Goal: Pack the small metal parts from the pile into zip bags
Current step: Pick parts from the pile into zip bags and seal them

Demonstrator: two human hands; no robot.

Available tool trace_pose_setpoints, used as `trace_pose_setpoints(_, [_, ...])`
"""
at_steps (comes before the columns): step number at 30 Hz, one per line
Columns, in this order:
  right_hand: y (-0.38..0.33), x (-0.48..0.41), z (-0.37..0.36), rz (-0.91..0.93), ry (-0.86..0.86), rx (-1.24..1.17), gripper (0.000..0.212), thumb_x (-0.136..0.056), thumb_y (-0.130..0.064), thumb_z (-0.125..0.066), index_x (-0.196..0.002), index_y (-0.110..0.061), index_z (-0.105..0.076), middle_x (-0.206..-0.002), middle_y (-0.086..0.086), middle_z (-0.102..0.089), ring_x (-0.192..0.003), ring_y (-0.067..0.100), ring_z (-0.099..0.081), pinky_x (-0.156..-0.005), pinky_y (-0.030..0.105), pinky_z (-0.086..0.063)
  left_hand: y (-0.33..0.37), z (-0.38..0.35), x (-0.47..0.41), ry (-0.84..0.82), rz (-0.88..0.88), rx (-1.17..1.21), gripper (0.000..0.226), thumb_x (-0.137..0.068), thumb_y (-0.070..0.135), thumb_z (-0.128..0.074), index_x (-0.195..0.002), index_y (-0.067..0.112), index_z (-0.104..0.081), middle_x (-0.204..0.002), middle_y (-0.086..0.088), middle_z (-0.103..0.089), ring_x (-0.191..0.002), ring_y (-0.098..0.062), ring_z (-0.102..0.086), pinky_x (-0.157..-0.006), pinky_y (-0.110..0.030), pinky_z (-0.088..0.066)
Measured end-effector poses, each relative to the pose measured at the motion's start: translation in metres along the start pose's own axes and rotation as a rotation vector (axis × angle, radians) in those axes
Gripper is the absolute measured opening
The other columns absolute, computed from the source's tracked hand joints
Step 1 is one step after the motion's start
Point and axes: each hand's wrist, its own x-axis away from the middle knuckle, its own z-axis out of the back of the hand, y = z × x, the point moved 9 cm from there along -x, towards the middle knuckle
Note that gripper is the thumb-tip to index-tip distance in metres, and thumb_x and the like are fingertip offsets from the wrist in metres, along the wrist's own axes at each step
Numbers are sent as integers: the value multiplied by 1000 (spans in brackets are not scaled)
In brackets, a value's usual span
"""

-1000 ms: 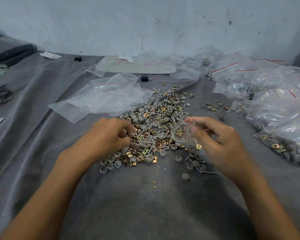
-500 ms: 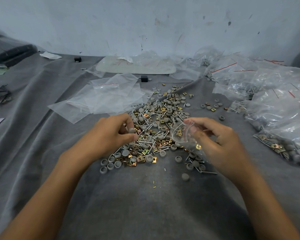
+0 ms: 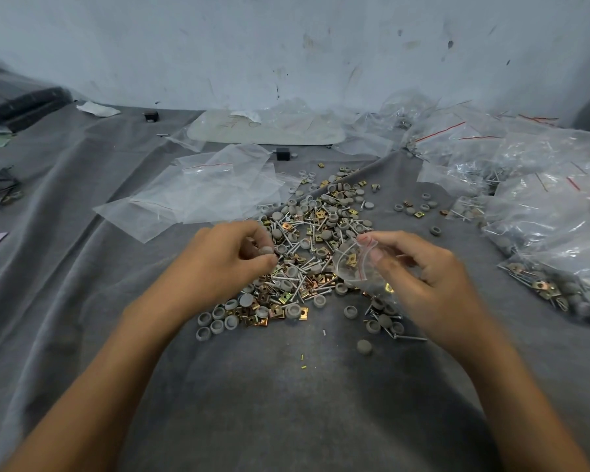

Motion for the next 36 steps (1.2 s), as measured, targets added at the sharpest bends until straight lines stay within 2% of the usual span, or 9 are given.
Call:
trace_pose_setpoints(3, [0, 1, -2, 7, -6, 6, 24, -98, -18, -63, -116, -30, -74, -108, -16, -73, -110, 6, -65, -97, 36, -51, 26, -18, 1, 21, -72, 265, 11, -83, 39, -78, -87, 34, -69, -73, 8, -70, -65, -10, -64, -63, -34, -52])
trace_pose_setpoints(7, [2, 2, -4, 18, -32, 19, 24, -98, -18, -64, -117, -29, -74, -111, -15, -72, -113, 10, -65, -99, 44, -51, 48, -41, 2, 77, -116, 410, 12, -84, 35, -79, -88, 31, -69, -72, 8, -73, -60, -4, -64, -59, -24, -48])
trace_pose_setpoints(11, [3, 1, -4, 32, -33, 22, 24, -99, -17, -65, -118, -28, -74, -113, -14, -72, -114, 11, -65, -99, 47, -51, 49, -58, 1, 38, -83, 447, 9, -86, 33, -78, -88, 30, -70, -78, 11, -75, -69, -4, -70, -65, -28, -53])
trace_pose_setpoints(19, [0, 0, -1, 38, -12, 11, 24, -99, -17, -64, -117, -28, -74, -109, -13, -73, -110, 13, -66, -97, 48, -50, 54, -54, 2, 24, -121, 357, 12, -87, 31, -78, -99, 35, -75, -80, 18, -73, -62, 1, -61, -62, -23, -48])
trace_pose_setpoints(22, [-1, -1, 0, 32, -18, -3, 24, -99, -16, -63, -118, -27, -74, -108, -12, -73, -109, 11, -67, -97, 45, -51, 61, -55, 5, -47, -148, 363, 28, -90, 20, -75, -115, 34, -72, -89, 18, -74, -72, -1, -67, -70, -26, -57])
trace_pose_setpoints(27, [0, 0, 9, 19, 19, -62, 21, -100, -21, -61, -117, -27, -73, -106, -17, -74, -103, 4, -69, -91, 27, -53, 54, -24, 4, 18, -173, 329, 21, -93, 21, -71, -110, 34, -72, -86, 18, -72, -73, -4, -65, -66, -20, -50])
trace_pose_setpoints(30, [6, -1, 14, -31, 56, -150, 17, -102, -18, -58, -110, -25, -71, -103, -12, -75, -96, 7, -70, -84, 27, -54, 45, -5, 6, 65, -171, 333, 17, -93, 21, -70, -106, 31, -73, -82, 16, -72, -66, 0, -60, -59, -12, -44])
trace_pose_setpoints(33, [10, -2, 25, -55, 136, -259, 12, -102, -15, -60, -100, -21, -71, -92, -12, -74, -83, 2, -67, -74, 17, -51, 35, 5, 7, 83, -157, 354, 15, -93, 21, -70, -105, 30, -73, -84, 8, -72, -76, -21, -66, -63, -27, -51])
trace_pose_setpoints(36, [11, -2, 41, -40, 244, -295, 13, -100, -17, -63, -92, -24, -72, -81, -16, -70, -75, -2, -61, -69, 13, -49, 29, 7, 8, 77, -147, 346, 14, -94, 23, -69, -104, 31, -73, -87, 7, -72, -80, -21, -66, -67, -27, -53])
